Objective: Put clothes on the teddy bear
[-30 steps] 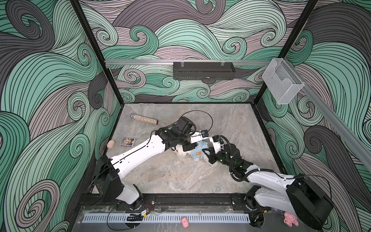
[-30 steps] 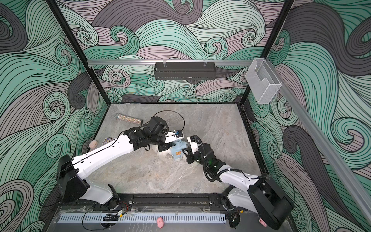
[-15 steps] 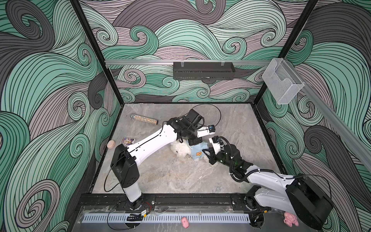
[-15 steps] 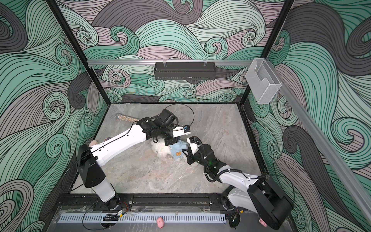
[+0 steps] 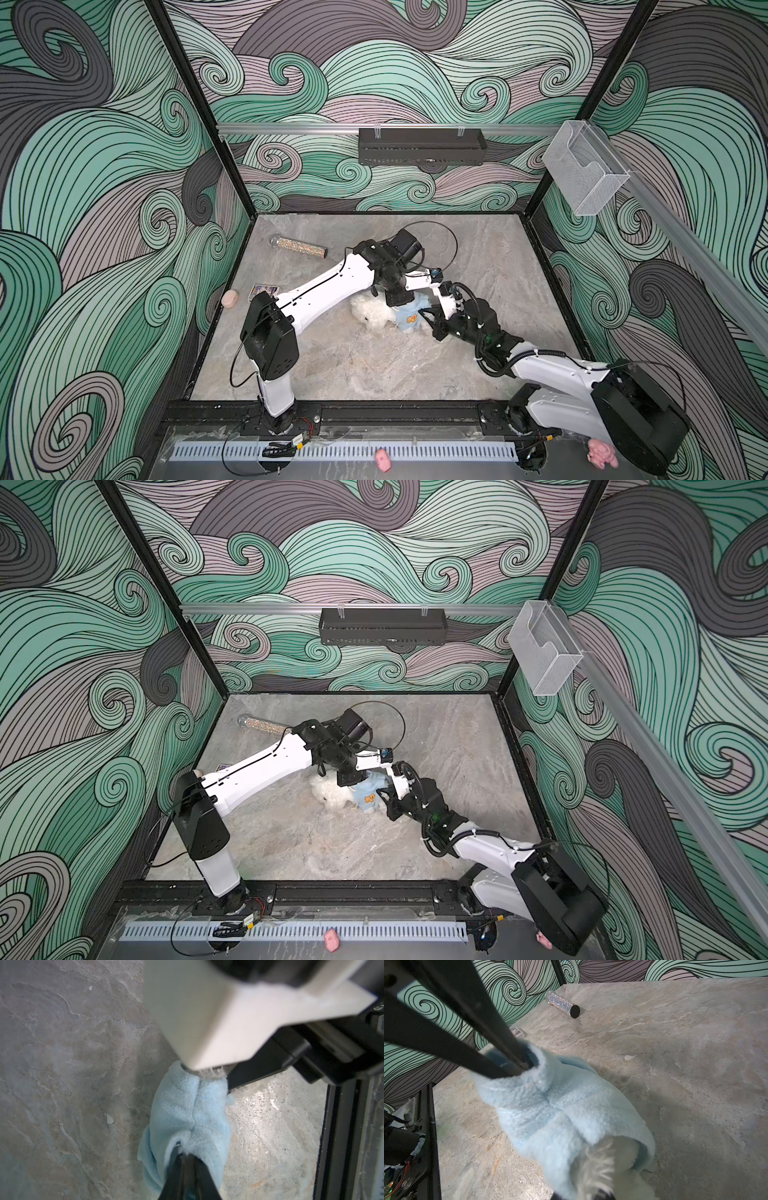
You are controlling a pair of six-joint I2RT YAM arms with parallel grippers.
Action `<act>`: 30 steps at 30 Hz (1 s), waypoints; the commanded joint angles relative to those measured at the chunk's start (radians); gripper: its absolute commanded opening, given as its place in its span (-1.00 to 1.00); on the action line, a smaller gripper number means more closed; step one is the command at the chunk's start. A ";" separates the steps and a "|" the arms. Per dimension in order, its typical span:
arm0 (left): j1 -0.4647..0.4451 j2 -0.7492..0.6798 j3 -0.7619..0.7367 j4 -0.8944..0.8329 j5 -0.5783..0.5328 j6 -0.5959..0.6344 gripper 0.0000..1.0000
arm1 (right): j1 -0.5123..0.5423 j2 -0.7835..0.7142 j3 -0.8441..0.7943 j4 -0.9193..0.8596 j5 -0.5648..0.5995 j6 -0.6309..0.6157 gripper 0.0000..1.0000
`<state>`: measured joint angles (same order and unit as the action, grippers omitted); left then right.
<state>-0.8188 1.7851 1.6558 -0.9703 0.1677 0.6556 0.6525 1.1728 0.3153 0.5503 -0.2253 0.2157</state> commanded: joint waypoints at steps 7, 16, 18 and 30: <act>0.005 0.060 0.026 -0.064 0.058 0.016 -0.32 | 0.000 0.000 -0.002 0.092 -0.017 0.005 -1.00; 0.007 0.110 -0.080 0.016 0.109 -0.020 -0.23 | 0.001 0.002 0.009 0.227 -0.029 0.131 -1.00; 0.007 0.135 -0.094 0.030 0.129 -0.027 -0.21 | 0.004 0.001 0.017 0.242 -0.031 0.150 -1.00; 0.005 0.177 -0.150 0.115 0.233 -0.116 -0.90 | 0.010 0.033 0.031 0.297 0.021 0.174 -1.00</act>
<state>-0.7876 1.9121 1.5707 -0.8013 0.3740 0.5800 0.6460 1.2423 0.2985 0.5694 -0.1974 0.4366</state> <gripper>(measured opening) 0.078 0.101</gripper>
